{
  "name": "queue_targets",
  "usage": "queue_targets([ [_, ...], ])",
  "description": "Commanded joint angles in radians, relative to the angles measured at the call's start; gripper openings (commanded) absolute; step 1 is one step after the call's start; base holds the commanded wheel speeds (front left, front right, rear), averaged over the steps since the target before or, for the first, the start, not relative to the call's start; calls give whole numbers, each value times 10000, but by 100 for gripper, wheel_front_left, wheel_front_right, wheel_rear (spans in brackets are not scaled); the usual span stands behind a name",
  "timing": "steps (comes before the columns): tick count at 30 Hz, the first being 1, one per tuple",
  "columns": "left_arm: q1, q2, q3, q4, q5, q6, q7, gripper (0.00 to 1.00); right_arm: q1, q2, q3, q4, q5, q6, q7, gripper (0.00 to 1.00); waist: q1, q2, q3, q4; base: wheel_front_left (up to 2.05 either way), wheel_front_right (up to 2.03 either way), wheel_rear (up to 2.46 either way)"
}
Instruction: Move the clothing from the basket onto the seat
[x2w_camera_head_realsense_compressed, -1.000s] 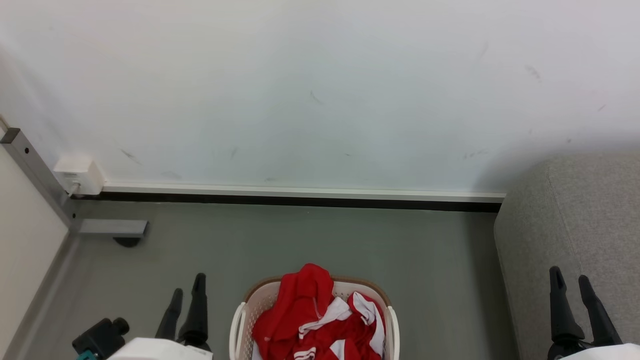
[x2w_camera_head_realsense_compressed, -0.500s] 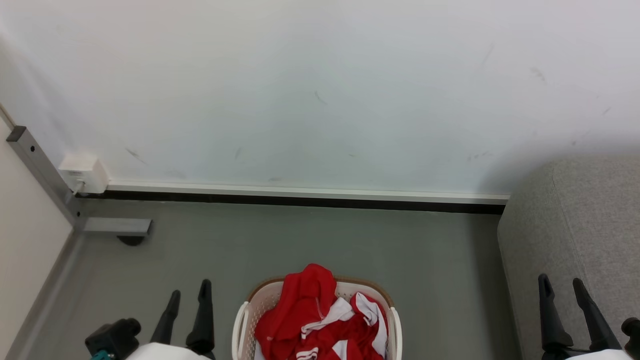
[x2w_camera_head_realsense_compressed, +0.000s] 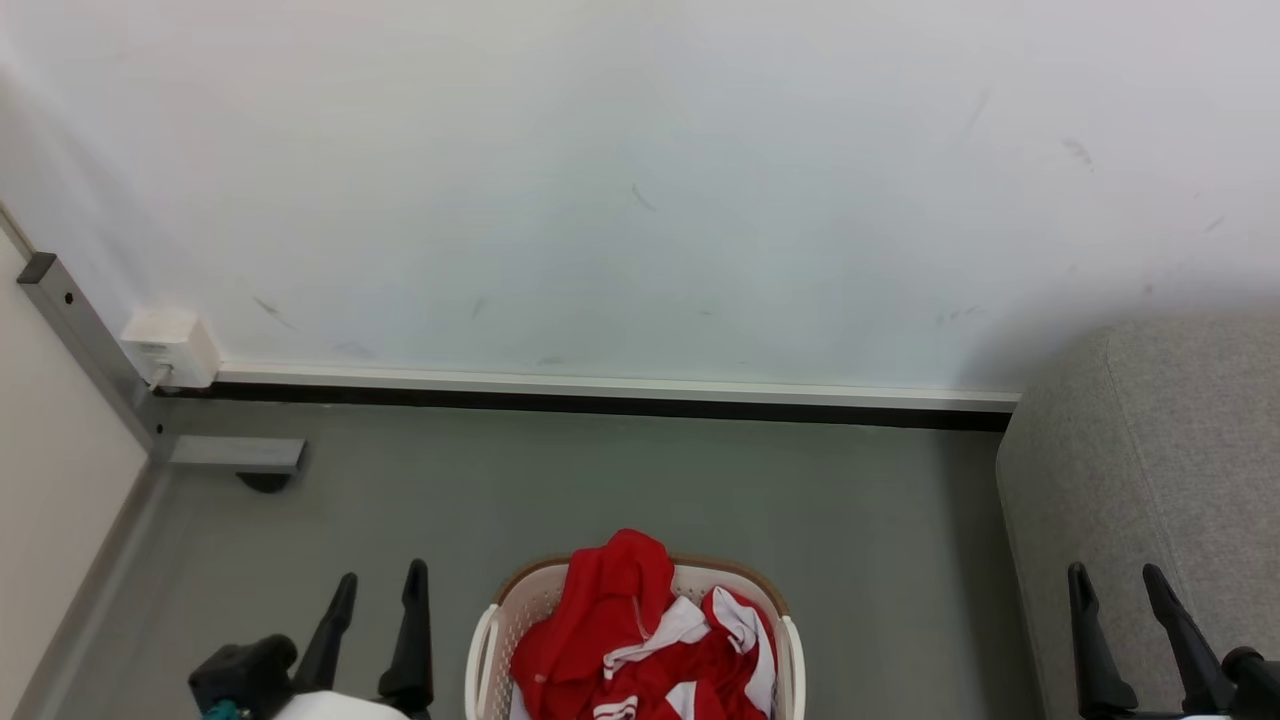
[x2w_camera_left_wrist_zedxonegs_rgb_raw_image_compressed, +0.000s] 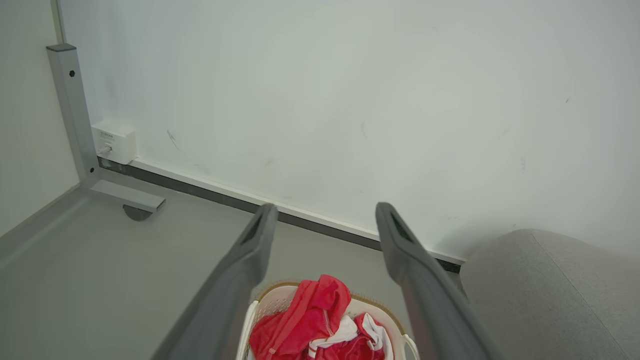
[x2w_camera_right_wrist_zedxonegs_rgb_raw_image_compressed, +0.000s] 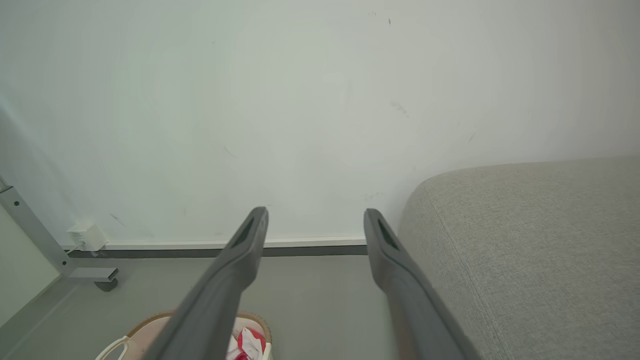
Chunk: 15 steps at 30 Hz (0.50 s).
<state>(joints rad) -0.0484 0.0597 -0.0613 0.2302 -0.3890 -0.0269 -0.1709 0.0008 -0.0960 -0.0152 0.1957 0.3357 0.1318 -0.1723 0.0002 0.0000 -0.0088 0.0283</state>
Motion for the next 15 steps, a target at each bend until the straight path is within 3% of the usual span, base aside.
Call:
queue_targets([
  [1,64,103,10,-73,350,-23,-138,100,0,-38,-67,-3,-348,-14,-125,100,-2,0,-4,1,0,0,0],
  [15,109,104,177,257,1447,-149,-455,100,127,-13,-283,122,-1072,-16,-431,100,-2,0,-52,34,0,0,0],
])
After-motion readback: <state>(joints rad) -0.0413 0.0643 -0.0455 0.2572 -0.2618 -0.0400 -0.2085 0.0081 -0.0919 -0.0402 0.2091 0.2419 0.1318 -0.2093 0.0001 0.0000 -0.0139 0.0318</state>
